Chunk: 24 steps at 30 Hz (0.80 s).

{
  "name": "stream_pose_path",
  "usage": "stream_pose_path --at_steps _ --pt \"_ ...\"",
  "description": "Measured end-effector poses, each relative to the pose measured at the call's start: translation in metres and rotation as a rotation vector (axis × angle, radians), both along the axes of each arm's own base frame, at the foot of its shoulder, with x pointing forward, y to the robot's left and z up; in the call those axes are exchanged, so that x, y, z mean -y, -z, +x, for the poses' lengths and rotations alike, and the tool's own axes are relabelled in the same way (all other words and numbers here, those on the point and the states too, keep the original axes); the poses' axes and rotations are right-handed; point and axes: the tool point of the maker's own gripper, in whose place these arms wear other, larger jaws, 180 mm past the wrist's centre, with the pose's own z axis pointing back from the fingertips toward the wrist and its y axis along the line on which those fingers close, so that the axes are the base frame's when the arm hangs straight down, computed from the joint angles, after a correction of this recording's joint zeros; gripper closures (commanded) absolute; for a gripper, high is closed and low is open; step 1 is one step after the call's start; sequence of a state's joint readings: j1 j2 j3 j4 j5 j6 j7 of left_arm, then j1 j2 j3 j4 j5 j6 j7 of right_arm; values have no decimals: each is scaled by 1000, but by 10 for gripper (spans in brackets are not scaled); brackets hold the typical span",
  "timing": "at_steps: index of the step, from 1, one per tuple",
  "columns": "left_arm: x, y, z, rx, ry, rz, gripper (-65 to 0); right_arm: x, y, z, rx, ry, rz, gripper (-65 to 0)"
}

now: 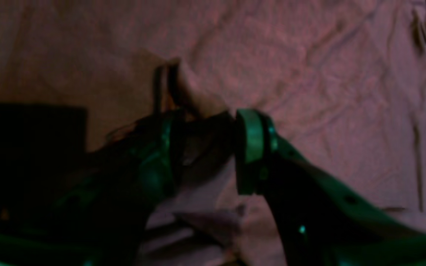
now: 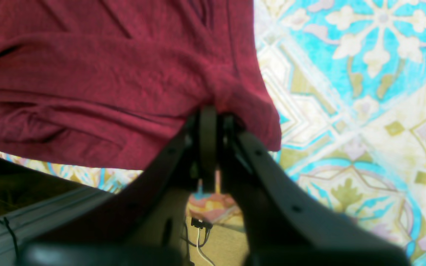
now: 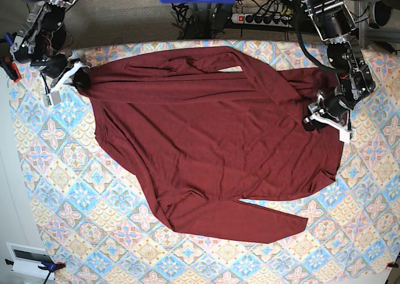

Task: Layout the t-shirt on the table in an organized manner, then fold the t-shirt properly
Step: 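Grasp the shirt fabric with the left gripper and pull it outward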

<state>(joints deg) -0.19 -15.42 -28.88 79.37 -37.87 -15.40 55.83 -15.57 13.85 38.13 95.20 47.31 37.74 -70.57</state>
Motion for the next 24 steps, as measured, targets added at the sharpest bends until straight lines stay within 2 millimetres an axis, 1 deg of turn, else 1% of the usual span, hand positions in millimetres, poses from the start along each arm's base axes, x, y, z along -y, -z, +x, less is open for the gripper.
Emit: stream_pose_path --at_steps 3,5,8,10,11,13,15,16,17,19,21,23,24 --pt "-2 2 -1 -5 -2 2 -224 0 0 0 1 0 1 0" --pt "-7 4 0 -5 -5 50 -224 0 0 0 1 0 1 0" --pt "-10 14 0 -10 -21 49 -220 0 0 0 0 0 1 0" --pt "-8 18 2 -9 -12 41 -218 0 0 0 0 0 1 0" --pt "-5 18 3 -12 3 43 -206 0 0 0 1 0 1 0" --pt "-2 20 4 -20 15 54 -156 0 0 0 0 0 1 0" --pt "-2 20 4 -22 18 60 -72 0 0 0 1 0 1 0" --pt "-1 19 4 -17 15 55 -11 0 0 0 0 0 1 0" --pt "0 16 4 -14 16 51 0 0 0 0 0 0 1 0" --pt "4 12 -8 -21 51 46 -6 0 0 0 0 0 1 0" --pt "9 3 -19 -23 93 45 0 0 0 0 1 0 1 0" --pt "4 -11 -28 5 93 52 0 -1 0 0 1 0 2 0" --pt "-2 -24 -30 39 80 51 0 0 0 -1 -1 0 1 0"
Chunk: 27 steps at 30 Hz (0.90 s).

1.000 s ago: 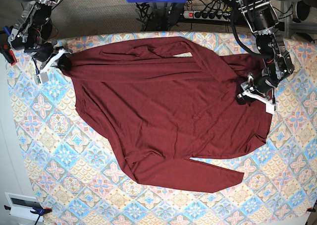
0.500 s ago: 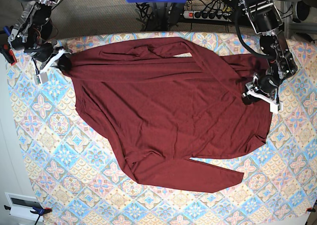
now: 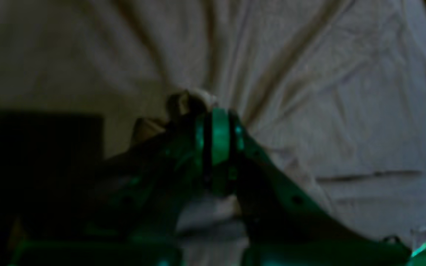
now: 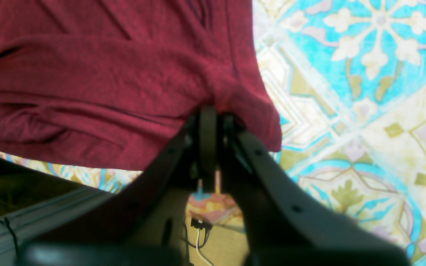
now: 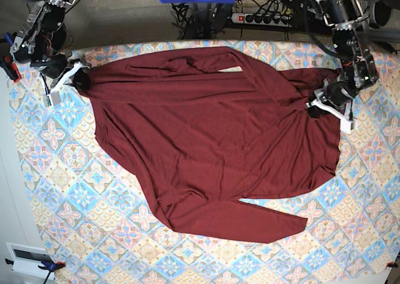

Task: Layout the t-shirt on the table in an organized manner, then fold the t-shirt properly
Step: 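Grasp the shirt fabric with the left gripper and pull it outward, then hold the shirt edge with both grippers and pull them apart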

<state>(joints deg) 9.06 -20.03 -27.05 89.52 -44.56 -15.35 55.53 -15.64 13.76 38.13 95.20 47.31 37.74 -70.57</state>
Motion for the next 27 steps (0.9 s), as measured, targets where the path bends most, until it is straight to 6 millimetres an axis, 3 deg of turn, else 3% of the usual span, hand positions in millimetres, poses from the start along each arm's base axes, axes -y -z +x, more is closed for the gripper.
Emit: stream_pose_path --at_steps 3,6,10,16,19,22,27 --pt "-20 -48 1 149 -59 -29 0 0 0 1 2 0 -1 0" --pt "-52 -68 -14 171 -144 -48 0 0 -1 1 4 0 0 0" --pt "-81 -75 -33 154 -221 -49 0 0 0 1 2 0 1 0" --pt "-64 -91 -33 184 -144 -30 0 0 -1 1 2 0 0 0" --pt "-81 -78 -42 124 -183 7 0 0 0 0 -1 -1 -2 0" --pt "-84 -66 -46 82 -192 7 0 -1 0 0 3 0 2 0" --pt "-93 -66 -50 74 -215 41 0 -1 1 -2 -4 -1 0 0"
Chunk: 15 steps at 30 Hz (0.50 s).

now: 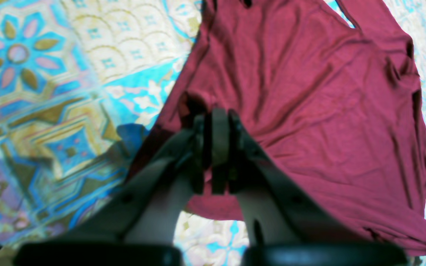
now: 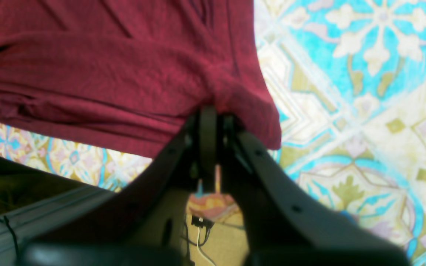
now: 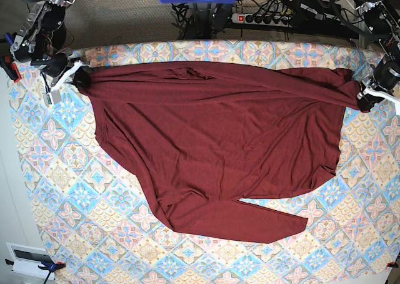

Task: Layout the t-shirt on the table in an organized manner, then fold the t-shirt properly
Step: 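Hold the shirt edge with both grippers and pull them apart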

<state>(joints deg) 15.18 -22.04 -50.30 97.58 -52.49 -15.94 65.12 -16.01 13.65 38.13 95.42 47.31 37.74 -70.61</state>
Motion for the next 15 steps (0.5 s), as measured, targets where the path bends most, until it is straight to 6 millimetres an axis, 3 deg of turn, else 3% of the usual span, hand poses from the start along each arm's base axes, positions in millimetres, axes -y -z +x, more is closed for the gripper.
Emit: stream_pose_path --at_steps 8,15 --pt "-21 0 -6 -16 -58 82 0 0 -1 1 3 0 3 0" --pt "-3 53 -17 -179 0 61 0 0 -1 1 3 0 3 0"
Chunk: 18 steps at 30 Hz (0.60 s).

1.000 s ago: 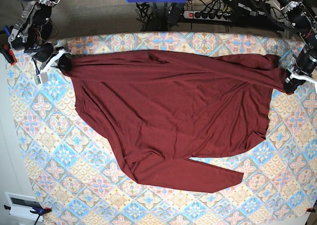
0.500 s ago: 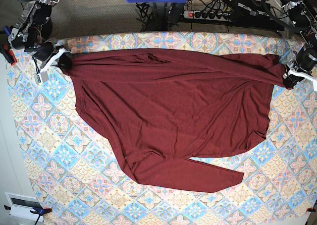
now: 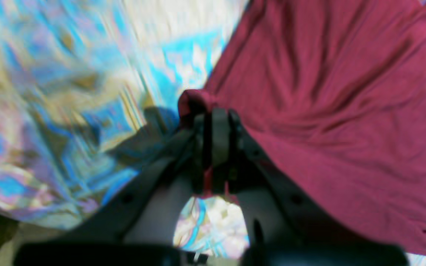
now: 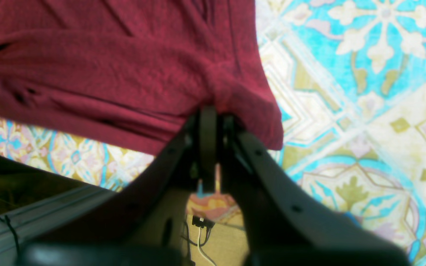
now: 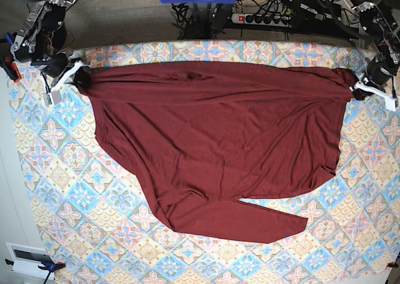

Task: Layout the t-shirt on the table in an organized manner, then fold the t-shirt properly
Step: 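Hold the shirt edge with both grippers and pull them apart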

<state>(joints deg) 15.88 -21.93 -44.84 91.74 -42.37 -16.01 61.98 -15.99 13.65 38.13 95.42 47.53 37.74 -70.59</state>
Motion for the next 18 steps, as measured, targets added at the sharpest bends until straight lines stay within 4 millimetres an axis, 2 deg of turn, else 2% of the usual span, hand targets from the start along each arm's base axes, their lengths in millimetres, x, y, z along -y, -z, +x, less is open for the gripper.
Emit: stream_pose_path --at_steps 5,9,18 --pt "3 16 -12 -33 6 -1 0 0 0 0 -1 0 -1 0" --pt "-5 15 -16 -46 3 20 -15 0 0 1 0 0 -3 0" --pt "-7 27 -40 -108 -2 20 -260 0 -1 2 4 0 -2 0"
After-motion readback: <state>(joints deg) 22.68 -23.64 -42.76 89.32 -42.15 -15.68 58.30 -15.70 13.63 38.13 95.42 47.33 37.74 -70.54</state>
